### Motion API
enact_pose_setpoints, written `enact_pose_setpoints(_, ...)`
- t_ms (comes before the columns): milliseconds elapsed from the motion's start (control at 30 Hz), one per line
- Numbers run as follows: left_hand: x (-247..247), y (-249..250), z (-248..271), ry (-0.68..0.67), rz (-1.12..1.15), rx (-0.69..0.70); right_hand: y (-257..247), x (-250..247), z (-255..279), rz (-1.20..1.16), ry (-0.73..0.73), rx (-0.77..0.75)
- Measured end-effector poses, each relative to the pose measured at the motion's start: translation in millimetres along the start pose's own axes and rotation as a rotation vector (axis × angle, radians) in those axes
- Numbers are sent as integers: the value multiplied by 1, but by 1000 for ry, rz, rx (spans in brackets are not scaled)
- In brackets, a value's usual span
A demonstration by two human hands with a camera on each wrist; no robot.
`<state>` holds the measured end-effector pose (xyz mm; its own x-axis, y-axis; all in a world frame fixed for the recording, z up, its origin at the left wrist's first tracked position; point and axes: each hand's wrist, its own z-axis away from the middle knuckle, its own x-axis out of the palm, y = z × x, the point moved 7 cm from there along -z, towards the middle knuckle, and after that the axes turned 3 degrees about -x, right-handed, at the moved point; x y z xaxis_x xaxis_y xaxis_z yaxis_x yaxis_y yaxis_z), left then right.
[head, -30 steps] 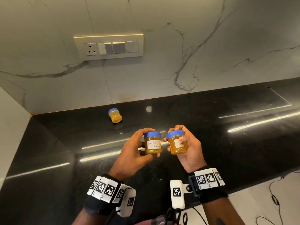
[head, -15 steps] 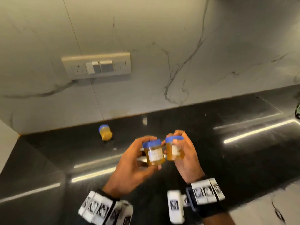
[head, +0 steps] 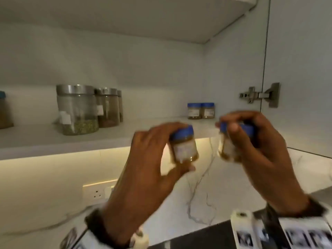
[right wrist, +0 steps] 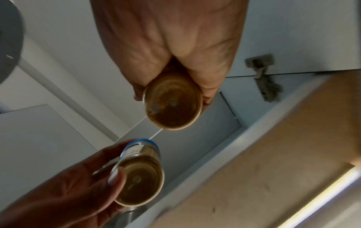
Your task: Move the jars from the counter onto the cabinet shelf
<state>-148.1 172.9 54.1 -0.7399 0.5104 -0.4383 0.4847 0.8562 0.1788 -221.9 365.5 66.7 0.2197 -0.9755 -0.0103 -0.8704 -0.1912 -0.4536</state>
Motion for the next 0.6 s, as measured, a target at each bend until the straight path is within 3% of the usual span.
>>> enact_pose_setpoints(133, 12, -6, -77, -113, -148, -87, 34, 4, -81, 286, -91, -72)
enact_pose_setpoints(333, 55, -38, -118, -250, -258, -205, 103, 18, -120, 584, -320, 85)
enact_pose_setpoints(500, 62, -38, -127, -355, -234, -203, 97, 12, -126, 837, -557, 179)
enact_pose_setpoints(600, 63, -33, -136, -412, -262, -186, 82, 2, -137, 1006, -559, 143)
